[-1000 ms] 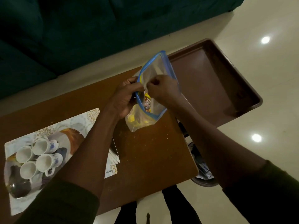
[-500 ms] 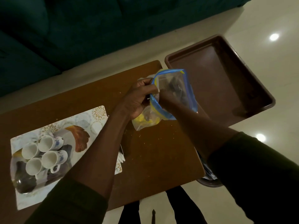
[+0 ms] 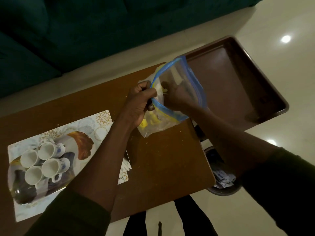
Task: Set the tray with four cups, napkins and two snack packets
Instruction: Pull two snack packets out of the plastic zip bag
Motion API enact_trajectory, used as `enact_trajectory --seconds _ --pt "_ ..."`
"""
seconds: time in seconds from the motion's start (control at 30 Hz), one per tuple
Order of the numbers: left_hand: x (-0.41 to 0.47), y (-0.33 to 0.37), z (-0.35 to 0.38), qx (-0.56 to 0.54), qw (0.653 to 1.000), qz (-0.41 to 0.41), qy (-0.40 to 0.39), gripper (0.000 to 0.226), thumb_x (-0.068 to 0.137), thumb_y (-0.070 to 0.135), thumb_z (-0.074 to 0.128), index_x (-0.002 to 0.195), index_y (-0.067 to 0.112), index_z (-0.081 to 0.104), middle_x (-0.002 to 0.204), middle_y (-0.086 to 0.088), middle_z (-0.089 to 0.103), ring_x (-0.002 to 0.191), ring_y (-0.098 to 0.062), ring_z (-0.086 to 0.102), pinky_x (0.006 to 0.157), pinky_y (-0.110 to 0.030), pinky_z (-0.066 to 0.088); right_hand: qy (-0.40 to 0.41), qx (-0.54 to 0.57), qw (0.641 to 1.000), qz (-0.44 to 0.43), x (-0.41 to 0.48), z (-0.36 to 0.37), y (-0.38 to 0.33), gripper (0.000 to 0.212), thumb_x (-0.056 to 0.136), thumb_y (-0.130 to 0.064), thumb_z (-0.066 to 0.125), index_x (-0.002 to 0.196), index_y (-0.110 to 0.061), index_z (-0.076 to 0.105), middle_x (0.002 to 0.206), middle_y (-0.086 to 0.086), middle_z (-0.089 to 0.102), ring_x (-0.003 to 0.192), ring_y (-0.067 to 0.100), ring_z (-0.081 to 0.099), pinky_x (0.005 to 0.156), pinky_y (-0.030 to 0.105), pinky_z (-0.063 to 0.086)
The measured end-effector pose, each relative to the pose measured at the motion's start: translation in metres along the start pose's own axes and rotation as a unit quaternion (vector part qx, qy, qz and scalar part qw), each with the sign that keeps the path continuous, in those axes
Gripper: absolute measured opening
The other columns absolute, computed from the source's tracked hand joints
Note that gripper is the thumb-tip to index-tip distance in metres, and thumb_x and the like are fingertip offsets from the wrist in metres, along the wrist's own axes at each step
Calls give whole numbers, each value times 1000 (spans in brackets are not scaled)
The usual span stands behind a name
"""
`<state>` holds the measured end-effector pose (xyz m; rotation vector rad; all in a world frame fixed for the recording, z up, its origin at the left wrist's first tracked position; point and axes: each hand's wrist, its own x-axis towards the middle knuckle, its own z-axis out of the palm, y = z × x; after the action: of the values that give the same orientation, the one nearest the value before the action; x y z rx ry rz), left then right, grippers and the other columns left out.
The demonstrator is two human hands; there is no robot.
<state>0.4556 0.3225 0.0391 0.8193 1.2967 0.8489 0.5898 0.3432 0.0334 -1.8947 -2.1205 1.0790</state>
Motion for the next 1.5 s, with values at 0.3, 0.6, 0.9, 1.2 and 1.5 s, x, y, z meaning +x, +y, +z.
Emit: enact_trajectory --seconds 0.3,0.6,0.9,1.2,1.5 --pt "6 2 13 12 999 45 19 36 88 -5 46 63 17 32 63 -6 27 51 -14 26 40 -21 29 25 -95 994 -41 -15 -89 -2 55 89 -15 54 143 -19 42 144 13 48 128 29 47 74 6 37" --pt "12 9 22 54 994 71 60 26 86 -4 49 66 8 38 65 -13 32 46 -13 31 42 -23 30 156 90 984 2 -23 -149 25 16 83 -16 53 91 -13 67 85 6 57 85 10 50 69 24 39" --pt "24 12 29 129 986 90 49 15 83 -3 51 79 -16 46 75 -15 41 52 -15 34 46 -25 31 14 -194 978 81 5 -146 123 44 81 -18 60 124 -10 59 126 23 57 115 39 56 96 46 48" --pt "31 6 32 130 987 80 43 20 82 0 52 78 -17 42 77 -16 41 55 -17 34 49 -27 30 -50 -246 966 -66 29 -40 178 37 79 -10 59 116 -11 60 120 13 61 114 34 55 95 38 39" --pt "39 12 41 79 992 60 72 20 71 10 55 62 13 38 62 -6 31 52 -13 31 44 -21 32 84 -38 987 135 7 -38 230 38 80 4 47 111 -14 60 105 17 67 92 34 64 67 29 44"
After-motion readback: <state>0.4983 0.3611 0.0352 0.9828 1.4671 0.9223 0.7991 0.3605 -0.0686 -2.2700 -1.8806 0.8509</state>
